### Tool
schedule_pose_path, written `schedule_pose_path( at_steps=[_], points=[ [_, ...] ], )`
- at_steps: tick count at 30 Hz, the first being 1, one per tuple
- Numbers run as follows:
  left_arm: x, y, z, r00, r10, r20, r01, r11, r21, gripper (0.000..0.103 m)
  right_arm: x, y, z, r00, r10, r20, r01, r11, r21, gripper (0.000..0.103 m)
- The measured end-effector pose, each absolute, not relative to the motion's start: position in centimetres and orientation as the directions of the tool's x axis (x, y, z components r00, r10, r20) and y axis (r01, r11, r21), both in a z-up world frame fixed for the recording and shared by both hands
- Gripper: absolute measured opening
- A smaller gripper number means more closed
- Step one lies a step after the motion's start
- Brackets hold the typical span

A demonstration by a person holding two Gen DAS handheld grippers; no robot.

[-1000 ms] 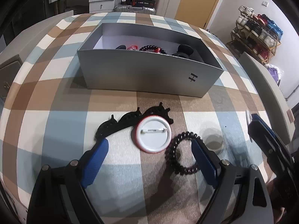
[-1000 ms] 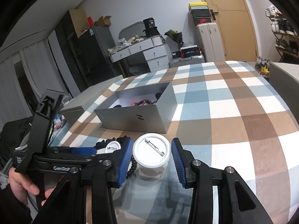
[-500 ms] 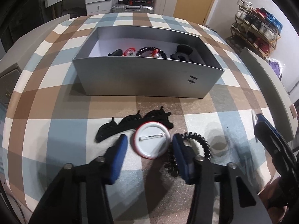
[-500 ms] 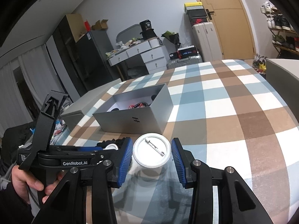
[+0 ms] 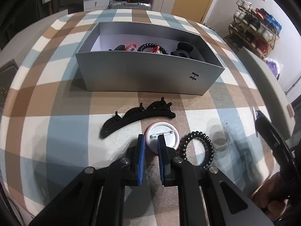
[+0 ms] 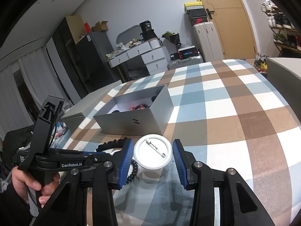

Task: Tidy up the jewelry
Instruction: 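Grasp the red-rimmed badge pin with the left gripper while the right gripper holds the white badge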

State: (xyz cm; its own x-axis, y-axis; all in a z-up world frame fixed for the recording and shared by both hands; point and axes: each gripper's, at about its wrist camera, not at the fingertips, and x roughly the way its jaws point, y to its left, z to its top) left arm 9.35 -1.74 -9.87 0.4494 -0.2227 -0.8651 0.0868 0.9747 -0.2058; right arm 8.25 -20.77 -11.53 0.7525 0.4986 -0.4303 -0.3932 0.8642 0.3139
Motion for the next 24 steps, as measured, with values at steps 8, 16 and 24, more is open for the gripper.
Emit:
schedule_pose_path(
  at_steps=[8, 16, 24],
  points=[
    [9.4, -3.3, -9.7, 0.472, -0.199, -0.859, 0.132, 0.979, -0.154, 0.043, 8.3, -21.0, -11.6, 0.752, 0.5, -0.43, -0.392, 0.863, 0.319, 0.042],
    [10.2, -3.2, -10.2, 0.462, -0.134, -0.877, 0.161, 0.985, -0.066, 0.042, 8.2, -21.1, -11.5, 0.749, 0.506, -0.427, -0.395, 0.859, 0.325, 0.042],
    [10.1, -4.1, -10.1, 0.44, -0.156, -0.884, 0.217, 0.974, -0.064, 0.043, 8.2, -21.1, -11.4, 0.747, 0.507, -0.429, -0.395, 0.858, 0.327, 0.042]
  ],
)
